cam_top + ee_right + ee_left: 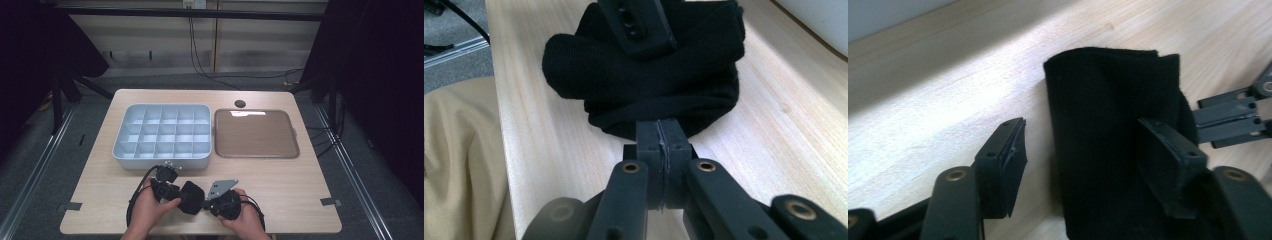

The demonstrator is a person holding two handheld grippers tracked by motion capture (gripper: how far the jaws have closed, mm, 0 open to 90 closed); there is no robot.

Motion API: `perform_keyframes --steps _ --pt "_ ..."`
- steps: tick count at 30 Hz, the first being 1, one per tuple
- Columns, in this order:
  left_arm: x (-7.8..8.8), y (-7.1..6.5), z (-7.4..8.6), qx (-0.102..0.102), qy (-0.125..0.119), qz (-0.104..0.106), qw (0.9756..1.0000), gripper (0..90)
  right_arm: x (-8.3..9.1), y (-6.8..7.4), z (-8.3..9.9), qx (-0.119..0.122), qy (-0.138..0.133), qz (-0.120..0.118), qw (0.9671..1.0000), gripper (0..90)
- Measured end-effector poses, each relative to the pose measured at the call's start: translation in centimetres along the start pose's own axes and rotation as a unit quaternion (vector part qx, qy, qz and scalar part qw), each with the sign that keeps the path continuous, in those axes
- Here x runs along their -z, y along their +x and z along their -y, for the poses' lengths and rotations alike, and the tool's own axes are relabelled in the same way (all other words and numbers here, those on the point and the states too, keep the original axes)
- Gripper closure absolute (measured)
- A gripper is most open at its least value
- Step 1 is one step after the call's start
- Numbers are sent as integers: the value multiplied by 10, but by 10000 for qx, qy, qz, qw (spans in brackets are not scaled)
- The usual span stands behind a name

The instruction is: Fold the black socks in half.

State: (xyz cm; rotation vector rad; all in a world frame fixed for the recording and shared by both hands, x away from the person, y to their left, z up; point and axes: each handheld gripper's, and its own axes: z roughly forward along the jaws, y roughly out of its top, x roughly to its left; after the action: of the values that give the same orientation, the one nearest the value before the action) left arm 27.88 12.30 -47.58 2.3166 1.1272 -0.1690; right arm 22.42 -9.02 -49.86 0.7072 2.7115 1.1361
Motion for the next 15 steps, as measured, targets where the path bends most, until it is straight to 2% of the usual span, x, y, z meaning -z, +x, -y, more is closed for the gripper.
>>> perform_keyframes --steps 2,3,6,8,11,13,15 --pt "0 -1 1 -56 -22 92 9999 484 0 0 0 -3 16 14 10000 895" --pt "-1 -2 1 -14 -53 116 9999 514 0 0 0 -8 14 5 10000 896" --pt "-1 -1 3 58 -79 212 9997 540 0 0 0 3 -1 -8 10000 896" --pt "-1 -2 3 11 -96 216 9997 578 0 -1 0 15 4 -7 10000 896" --pt "0 -8 2 -136 -91 99 9998 671 0 -1 0 -27 2 -20 10000 896" --pt "1 -8 2 -179 -80 60 9998 698 0 -1 1 -28 -12 -30 10000 896" --pt "1 -9 2 -136 -77 62 9999 712 1 -1 1 -23 0 -35 10000 895"
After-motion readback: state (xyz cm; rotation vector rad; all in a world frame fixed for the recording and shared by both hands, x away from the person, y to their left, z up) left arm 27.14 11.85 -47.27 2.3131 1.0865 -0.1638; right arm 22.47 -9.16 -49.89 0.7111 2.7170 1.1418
